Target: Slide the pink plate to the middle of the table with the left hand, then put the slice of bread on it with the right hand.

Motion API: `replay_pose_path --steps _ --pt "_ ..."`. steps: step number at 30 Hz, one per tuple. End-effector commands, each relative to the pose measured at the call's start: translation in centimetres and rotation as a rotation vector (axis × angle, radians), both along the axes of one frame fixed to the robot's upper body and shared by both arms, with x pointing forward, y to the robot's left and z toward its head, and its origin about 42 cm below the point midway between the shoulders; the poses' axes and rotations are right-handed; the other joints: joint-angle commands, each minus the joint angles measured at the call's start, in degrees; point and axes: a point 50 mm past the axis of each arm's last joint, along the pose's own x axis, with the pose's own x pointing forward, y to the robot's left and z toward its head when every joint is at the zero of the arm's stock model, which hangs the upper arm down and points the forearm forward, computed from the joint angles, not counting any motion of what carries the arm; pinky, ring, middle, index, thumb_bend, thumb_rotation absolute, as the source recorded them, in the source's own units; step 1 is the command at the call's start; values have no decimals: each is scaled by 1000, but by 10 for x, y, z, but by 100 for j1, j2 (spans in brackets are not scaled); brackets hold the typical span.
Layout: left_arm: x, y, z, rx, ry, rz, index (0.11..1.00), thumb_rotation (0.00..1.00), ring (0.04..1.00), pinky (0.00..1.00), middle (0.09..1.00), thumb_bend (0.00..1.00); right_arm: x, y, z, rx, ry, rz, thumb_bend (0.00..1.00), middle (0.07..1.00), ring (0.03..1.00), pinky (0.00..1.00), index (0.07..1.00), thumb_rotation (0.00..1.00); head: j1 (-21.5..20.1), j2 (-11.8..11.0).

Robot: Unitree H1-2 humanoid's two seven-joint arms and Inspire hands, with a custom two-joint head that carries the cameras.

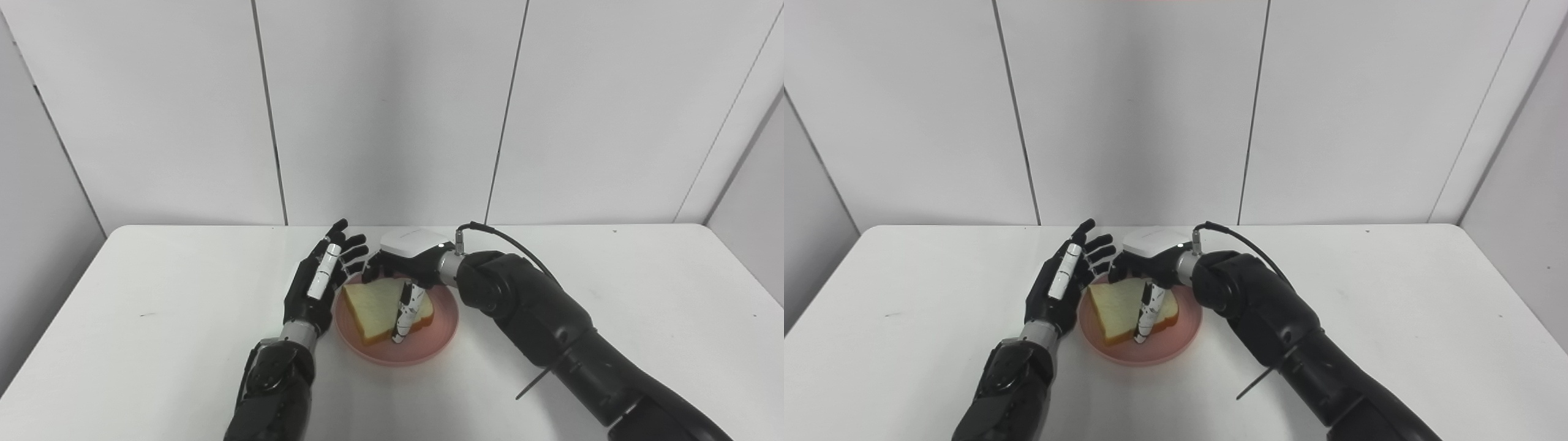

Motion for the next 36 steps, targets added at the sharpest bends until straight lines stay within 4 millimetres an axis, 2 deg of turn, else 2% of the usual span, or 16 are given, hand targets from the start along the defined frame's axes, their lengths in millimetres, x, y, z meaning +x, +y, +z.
replay_pose_path --steps 1,3,13,20,23,27,31,32,33,34,36 --pt "-28 -1 -45 -15 132 1 833 655 747 675 730 830 3 2 32 22 -127 47 994 975 994 996 816 396 -24 21" --pt "-28 -1 -45 -15 135 -1 831 658 752 675 736 826 2 -1 34 10 -140 53 1000 997 1000 1000 854 418 -25 29" --pt "-27 1 -47 -8 136 -5 810 669 735 654 735 827 -10 -1 54 -63 -141 57 1000 1000 1000 1000 890 448 -47 44" --pt "-27 3 -46 -7 136 4 793 669 723 640 721 824 -28 -11 76 -6 -157 70 1000 1000 1000 1000 890 448 -62 61" --pt "-26 5 -45 -3 130 3 800 678 727 645 723 815 -36 -23 85 101 -143 82 1000 1000 1000 1000 891 447 -55 73" --pt "-26 7 -45 -9 129 5 807 672 741 664 741 835 -45 -42 88 294 -159 104 1000 975 993 1000 886 520 -77 70" --pt "-25 8 -43 -18 124 10 801 662 742 661 740 851 -51 -55 82 504 -184 72 991 914 941 913 868 597 -94 68" --pt "-24 8 -41 -15 113 16 802 661 742 662 740 852 -49 -61 76 589 -170 41 988 910 938 905 868 608 -90 69" --pt "-24 8 -39 -13 105 21 811 669 774 689 760 859 -47 -66 70 648 -160 19 961 892 910 862 875 670 -88 69" --pt "-24 8 -37 -11 91 37 814 672 785 698 767 861 -42 -74 60 743 -132 -22 952 886 900 847 877 691 -78 67" --pt "-24 6 -32 -14 62 65 837 652 870 807 833 878 -36 -85 41 878 -106 -92 876 855 823 745 885 785 -72 74"
